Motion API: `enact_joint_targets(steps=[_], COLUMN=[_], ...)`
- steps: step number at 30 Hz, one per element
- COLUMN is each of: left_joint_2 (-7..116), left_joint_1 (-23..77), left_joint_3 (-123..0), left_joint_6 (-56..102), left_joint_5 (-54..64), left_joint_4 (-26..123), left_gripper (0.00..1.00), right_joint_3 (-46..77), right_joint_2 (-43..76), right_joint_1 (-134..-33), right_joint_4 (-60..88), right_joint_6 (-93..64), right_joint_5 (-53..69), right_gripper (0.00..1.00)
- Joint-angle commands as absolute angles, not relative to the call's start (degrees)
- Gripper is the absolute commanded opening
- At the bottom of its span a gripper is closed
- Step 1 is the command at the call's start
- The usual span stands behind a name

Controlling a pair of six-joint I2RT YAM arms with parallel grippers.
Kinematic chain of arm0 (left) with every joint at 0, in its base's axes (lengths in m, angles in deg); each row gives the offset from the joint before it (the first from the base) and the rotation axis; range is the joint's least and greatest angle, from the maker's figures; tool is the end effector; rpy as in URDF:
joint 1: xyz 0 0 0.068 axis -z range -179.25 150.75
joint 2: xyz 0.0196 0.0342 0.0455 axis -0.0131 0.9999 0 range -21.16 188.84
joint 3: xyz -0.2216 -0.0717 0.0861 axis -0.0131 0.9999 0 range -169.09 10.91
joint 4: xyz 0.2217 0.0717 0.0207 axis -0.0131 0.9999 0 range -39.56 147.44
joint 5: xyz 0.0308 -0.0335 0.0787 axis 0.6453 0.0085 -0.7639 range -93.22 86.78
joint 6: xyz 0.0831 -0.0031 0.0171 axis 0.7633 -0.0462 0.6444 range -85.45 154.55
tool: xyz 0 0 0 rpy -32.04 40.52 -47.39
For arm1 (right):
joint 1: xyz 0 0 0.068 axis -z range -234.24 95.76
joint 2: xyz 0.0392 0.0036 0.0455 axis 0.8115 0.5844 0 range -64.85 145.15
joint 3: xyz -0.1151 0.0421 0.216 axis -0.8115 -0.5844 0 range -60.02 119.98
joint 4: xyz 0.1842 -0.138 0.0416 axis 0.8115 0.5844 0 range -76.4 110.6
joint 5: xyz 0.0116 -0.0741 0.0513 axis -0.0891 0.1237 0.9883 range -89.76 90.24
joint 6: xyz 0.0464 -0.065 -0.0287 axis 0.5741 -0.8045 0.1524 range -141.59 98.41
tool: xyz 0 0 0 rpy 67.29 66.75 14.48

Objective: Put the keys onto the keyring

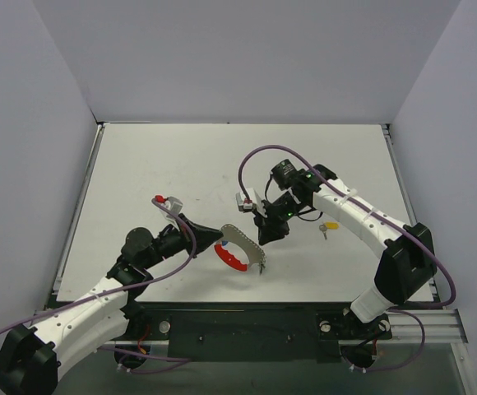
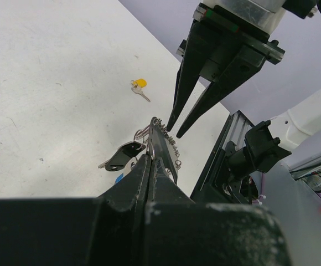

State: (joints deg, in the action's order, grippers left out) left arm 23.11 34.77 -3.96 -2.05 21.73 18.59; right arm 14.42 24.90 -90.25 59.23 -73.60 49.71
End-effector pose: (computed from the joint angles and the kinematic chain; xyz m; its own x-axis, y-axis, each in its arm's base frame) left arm 0.1546 -0.1423 0.2326 -0.4822 -0.3267 -0.8129 0.7089 0.3997 -0.5811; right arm 0.2109 0.2234 0.2461 0.1014 -0.5596 -0.8225 -0.9762 -0.2151 0.0260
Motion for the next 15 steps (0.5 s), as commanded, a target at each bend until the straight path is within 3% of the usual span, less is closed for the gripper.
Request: enact_joint_targets(steps=[1, 4, 6, 12, 15], left_joint_2=[21.47, 21.29, 21.20, 21.11, 21.64], left_joint_1=[34.50, 34.50, 34.50, 34.50, 34.50], left_joint_3=[-5.79, -5.70, -5.79, -5.53, -5.61], left_joint_6=[-1.75, -1.84, -1.84, -2.37, -2.54], left_joint_5=[22.44, 22.53, 22.53, 22.88, 23.23], left_joint_4=[15.99, 15.99, 15.82, 15.20, 14.41], left_gripper=[0.00, 0.00, 0.00, 0.00, 0.00], right_joint_3=[17.15, 16.89, 17.06, 16.36, 16.45], right_joint_2=[25.59, 25.68, 26.37, 26.91, 26.91], right_joint_1=[-90.01, -90.71, -91.50, -92.03, -92.47], right_joint_4=[66.40, 68.01, 67.40, 62.48, 61.77], right_joint_6=[-78.79, -81.53, -80.83, -75.29, -74.24], right_joint_5=[54.19, 55.44, 54.48, 53.06, 53.06], right_gripper=[0.21, 0.34, 0.35, 0.34, 0.30])
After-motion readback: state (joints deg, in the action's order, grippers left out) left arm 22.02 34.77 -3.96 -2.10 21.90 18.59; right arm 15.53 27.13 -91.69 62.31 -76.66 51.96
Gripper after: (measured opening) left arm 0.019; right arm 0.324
